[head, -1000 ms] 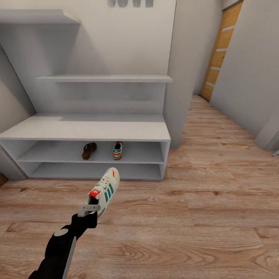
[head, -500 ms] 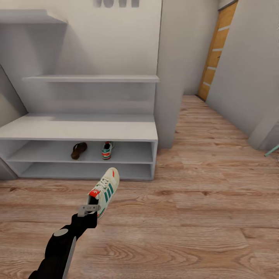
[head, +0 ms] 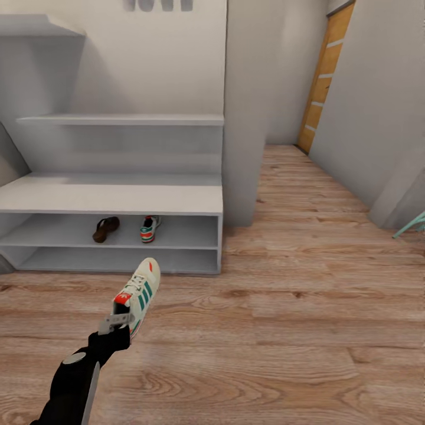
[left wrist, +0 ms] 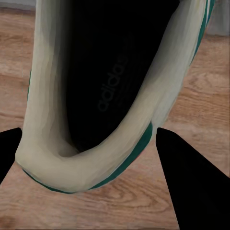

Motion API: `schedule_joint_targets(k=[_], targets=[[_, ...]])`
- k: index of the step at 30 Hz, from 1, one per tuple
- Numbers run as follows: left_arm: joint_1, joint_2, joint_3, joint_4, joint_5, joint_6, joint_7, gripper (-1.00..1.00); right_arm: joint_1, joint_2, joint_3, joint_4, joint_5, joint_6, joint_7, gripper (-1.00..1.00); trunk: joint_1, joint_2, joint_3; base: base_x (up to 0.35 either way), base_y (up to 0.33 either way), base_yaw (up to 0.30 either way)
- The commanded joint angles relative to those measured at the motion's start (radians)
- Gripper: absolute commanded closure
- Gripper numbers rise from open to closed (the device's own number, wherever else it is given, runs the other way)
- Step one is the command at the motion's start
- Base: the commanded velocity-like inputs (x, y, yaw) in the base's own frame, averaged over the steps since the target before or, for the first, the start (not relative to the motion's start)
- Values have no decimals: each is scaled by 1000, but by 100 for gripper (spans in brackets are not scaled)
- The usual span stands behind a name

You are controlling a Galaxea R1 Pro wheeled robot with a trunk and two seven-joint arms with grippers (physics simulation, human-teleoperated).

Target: Pick up the two gym shoes and the two sandals from the corridor floor and place them onto the hallstand (shoe rack) in the corridor, making sure they are on the rack and not on the floor. Arrange them so the two gym shoes are next to each other and the two sandals are next to each other.

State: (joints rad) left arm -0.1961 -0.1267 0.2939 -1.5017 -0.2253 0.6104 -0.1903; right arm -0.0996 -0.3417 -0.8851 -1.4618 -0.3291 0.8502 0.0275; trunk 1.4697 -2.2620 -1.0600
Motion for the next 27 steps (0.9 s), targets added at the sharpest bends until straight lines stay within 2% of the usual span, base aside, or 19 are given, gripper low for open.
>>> schedule_joint_targets(k=[1, 5, 6, 9, 14, 16, 17, 20, 22, 25, 27], targets=[[-2, 0, 24, 0, 6, 15, -1, 100, 0, 1, 0, 0, -4, 0, -3, 100, 0, 0, 0, 0, -135, 0], [-6, 1, 96, 0, 5, 72, 1, 100, 0, 0, 0, 0, -4, 0, -3, 100, 0, 0, 0, 0, -49, 0], [-6, 1, 102, 0, 5, 83, 1, 100, 0, 0, 0, 0, -4, 0, -3, 100, 0, 0, 0, 0, -12, 0], [-11, 1, 110, -1, 4, 108, 2, 100, 0, 1, 0, 0, -4, 0, -3, 100, 0, 0, 0, 0, -4, 0], [-69, 0, 113, -1, 2, 160, 3, 100, 0, 1, 0, 0, -4, 0, -3, 100, 0, 0, 0, 0, 0, 0], [-90, 0, 110, -1, 2, 166, 36, 100, 0, 1, 0, 0, -4, 0, -3, 100, 0, 0, 0, 0, 0, 0], [-100, 0, 108, 0, 2, 167, 73, 100, 0, 1, 0, 0, -4, 0, -3, 100, 0, 0, 0, 0, 0, 0], [-117, -1, 80, 0, 2, 164, 237, 100, 0, 1, 0, 0, -4, 0, -3, 100, 0, 0, 0, 0, 0, 0], [-120, -1, 41, 0, 3, 163, 339, 100, 0, 1, 0, 0, -4, 0, -3, 100, 0, 0, 0, 0, 0, 0], [-118, -1, -40, 1, 6, 162, 406, 100, 0, 1, 0, 0, -4, 0, -3, 100, 0, 0, 0, 0, 0, 0], [-116, -2, -70, 1, 7, 162, 417, 100, 0, 1, 0, 0, -4, 0, -3, 100, 0, 0, 0, 0, 0, 0]])
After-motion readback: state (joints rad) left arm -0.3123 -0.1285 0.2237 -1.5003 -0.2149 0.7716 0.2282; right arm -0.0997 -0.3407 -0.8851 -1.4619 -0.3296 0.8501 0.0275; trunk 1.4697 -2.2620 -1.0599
